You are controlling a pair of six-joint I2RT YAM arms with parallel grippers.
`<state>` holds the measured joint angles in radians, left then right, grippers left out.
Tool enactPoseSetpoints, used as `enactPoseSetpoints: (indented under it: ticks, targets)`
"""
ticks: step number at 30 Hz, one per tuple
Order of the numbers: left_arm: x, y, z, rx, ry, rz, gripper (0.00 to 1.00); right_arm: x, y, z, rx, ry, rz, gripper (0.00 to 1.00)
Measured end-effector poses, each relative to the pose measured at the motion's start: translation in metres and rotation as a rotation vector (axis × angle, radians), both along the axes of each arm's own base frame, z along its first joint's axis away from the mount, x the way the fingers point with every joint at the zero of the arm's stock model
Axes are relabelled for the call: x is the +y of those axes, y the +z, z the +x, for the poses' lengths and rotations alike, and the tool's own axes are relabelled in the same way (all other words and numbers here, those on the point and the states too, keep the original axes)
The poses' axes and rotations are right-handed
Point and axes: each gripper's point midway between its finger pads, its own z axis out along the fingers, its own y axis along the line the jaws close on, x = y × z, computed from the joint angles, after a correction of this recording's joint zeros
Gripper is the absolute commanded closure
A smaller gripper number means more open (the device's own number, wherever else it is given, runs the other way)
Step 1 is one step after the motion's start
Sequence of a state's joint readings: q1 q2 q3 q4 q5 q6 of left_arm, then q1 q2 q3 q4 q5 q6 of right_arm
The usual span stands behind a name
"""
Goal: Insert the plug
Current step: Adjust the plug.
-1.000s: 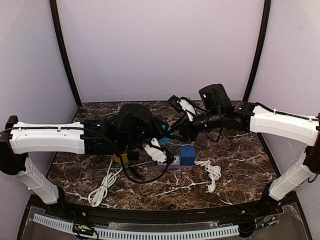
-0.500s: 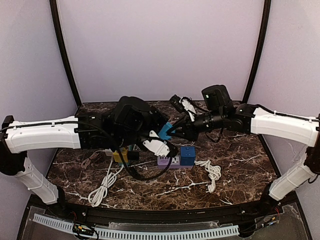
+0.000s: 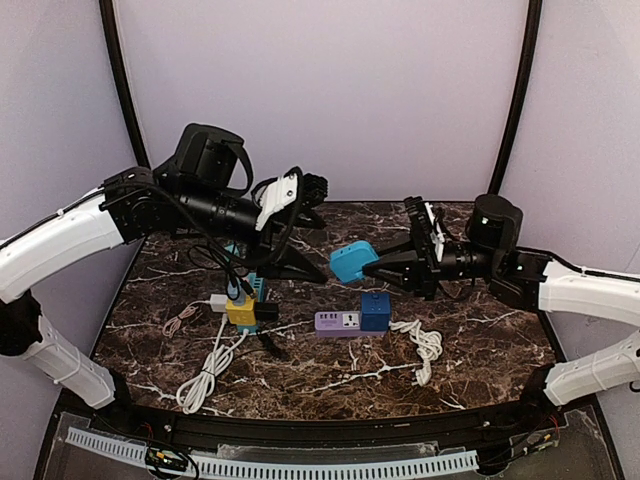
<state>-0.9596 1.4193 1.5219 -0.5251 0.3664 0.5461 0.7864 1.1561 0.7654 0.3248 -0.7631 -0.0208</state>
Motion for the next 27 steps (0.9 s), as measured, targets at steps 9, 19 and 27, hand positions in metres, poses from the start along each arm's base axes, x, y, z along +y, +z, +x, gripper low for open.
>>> enactPoseSetpoints:
  ticks: [9, 19, 27]
  targets:
    - [-0.024, -0.008, -0.018, 0.2, -0.084, -0.096, 0.61, -0.012, 0.03, -0.011, -0.121, -0.005, 0.151, 1.0]
    - [-0.044, -0.012, -0.004, 0.256, -0.05, -0.155, 0.99, -0.013, 0.032, -0.007, -0.115, -0.034, 0.175, 1.0]
    - [-0.047, -0.008, -0.006, 0.251, -0.07, -0.174, 0.99, -0.013, 0.028, -0.004, -0.105, -0.048, 0.162, 0.38]
